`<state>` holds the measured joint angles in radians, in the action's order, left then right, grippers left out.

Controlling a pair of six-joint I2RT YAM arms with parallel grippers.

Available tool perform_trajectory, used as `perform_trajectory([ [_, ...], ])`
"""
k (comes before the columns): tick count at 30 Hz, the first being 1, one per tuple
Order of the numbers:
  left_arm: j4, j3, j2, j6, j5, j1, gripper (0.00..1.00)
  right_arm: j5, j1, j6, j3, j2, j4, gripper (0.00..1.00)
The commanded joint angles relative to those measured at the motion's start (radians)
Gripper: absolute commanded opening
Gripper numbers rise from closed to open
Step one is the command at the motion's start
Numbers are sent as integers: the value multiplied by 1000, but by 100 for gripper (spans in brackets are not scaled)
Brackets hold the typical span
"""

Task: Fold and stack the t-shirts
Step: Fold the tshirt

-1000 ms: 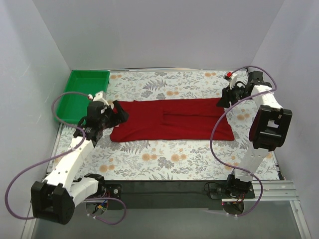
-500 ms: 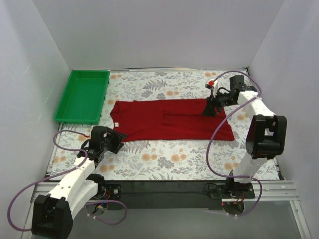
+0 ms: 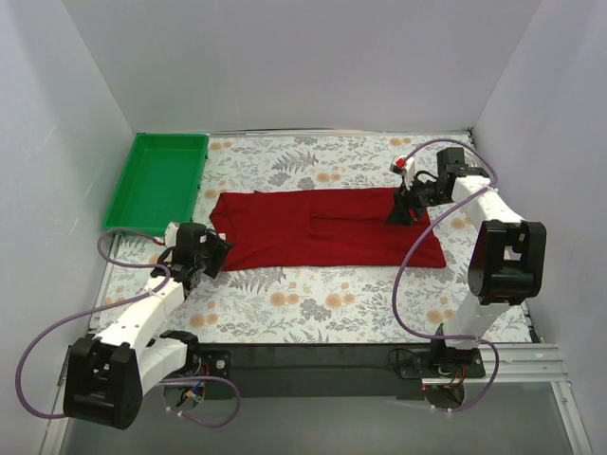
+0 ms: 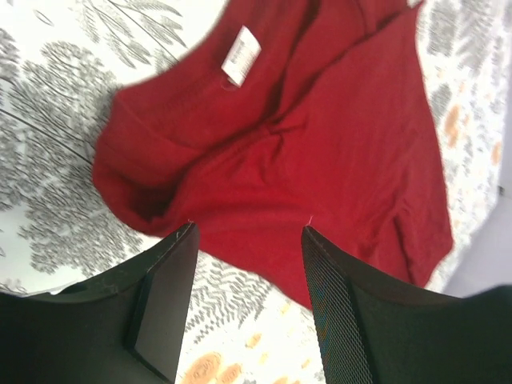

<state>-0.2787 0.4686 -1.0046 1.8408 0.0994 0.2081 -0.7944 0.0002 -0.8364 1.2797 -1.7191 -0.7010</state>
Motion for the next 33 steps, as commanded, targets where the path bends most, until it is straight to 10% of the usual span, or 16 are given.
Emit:
perform_trajectory([
  [1, -30, 31, -49, -67, 54, -22, 51, -12, -2, 8, -2, 42, 12, 51],
  [10, 196, 90, -52, -498, -98, -33, 59, 15, -6, 31, -19, 56, 21, 51],
  [20, -2, 346, -365, -807, -214, -41, 54, 29, -25, 65, -82, 88, 52, 50],
  [33, -197, 417, -309, -1012, -161, -41, 52, 38, -227, -12, -253, 176, -41, 45],
])
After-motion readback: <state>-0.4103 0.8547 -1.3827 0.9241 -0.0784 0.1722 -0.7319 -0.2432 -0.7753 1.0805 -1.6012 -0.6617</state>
